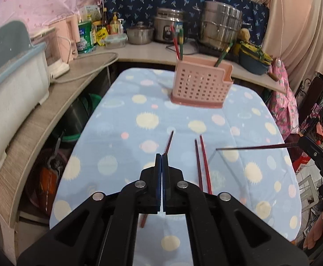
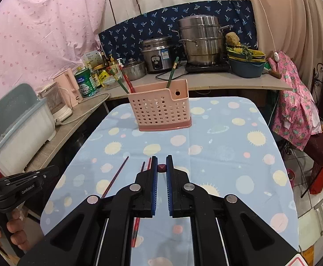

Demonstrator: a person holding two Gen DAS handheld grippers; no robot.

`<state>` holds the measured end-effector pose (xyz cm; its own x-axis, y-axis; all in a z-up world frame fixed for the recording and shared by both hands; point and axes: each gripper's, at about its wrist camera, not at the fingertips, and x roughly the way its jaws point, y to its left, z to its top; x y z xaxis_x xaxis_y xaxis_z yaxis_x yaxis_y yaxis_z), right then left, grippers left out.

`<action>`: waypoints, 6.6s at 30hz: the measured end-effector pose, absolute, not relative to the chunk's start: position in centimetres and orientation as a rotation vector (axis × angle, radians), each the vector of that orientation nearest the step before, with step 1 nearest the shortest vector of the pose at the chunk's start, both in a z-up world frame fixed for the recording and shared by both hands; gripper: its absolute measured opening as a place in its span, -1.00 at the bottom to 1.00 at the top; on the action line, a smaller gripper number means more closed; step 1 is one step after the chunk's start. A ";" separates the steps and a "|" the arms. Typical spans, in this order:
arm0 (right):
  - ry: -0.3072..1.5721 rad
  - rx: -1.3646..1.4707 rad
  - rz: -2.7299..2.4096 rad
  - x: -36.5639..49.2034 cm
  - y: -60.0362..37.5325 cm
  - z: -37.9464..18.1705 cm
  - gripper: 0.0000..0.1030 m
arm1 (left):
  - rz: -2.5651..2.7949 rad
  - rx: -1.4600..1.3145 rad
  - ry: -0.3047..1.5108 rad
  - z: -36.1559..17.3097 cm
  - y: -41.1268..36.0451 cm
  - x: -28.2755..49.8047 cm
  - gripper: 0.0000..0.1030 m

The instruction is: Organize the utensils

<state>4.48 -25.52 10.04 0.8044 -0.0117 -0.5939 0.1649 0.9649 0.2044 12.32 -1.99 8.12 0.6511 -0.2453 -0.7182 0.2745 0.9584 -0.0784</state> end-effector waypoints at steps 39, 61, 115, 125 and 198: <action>0.633 0.270 -0.127 3.4 -24.4 10.0 -0.86 | -0.288 0.060 1.079 -5.7 1.4 11.3 -0.87; 0.563 0.284 -0.112 6.1 -26.6 13.1 -0.86 | -0.337 -0.036 0.753 12.8 -1.0 15.7 -0.87; 0.473 0.339 -0.118 31.9 -33.7 16.8 -0.60 | -0.338 -0.055 0.580 19.0 -14.0 37.0 -0.28; 0.458 0.307 -0.110 27.7 -32.3 18.2 -0.39 | -0.300 0.003 0.550 19.5 -13.4 32.7 -0.12; 0.983 0.203 -0.006 4.5 -16.8 -5.6 -0.48 | -0.241 0.162 1.018 -4.7 -2.6 8.4 -0.04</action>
<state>4.54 -16.83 -5.57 0.5564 0.0866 -0.8264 0.0969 0.9810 0.1680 8.39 -2.56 -4.65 0.5016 -0.1237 -0.8562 0.2739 0.9615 0.0215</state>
